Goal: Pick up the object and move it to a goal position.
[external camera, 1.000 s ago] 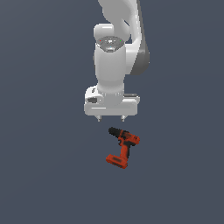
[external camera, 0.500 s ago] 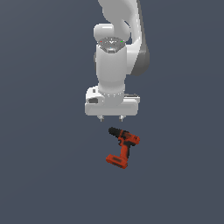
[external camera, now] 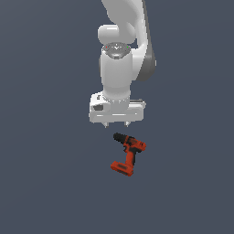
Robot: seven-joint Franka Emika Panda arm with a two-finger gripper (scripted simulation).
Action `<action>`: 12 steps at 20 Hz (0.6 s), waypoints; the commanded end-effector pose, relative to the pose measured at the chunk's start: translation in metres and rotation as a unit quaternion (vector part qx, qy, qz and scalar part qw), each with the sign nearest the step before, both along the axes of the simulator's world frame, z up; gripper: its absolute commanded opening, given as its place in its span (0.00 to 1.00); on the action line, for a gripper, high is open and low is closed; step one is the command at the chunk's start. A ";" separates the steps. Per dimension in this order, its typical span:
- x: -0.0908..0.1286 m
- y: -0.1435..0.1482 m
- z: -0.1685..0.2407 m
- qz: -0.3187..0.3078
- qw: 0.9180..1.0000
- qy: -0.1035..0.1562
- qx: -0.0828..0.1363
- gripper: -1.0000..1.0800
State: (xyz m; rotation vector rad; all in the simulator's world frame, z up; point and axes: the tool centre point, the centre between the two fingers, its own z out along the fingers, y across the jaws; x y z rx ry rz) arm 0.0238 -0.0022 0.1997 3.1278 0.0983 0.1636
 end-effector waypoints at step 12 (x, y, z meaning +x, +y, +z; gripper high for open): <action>-0.006 0.002 -0.040 0.148 0.989 0.003 -0.017 0.81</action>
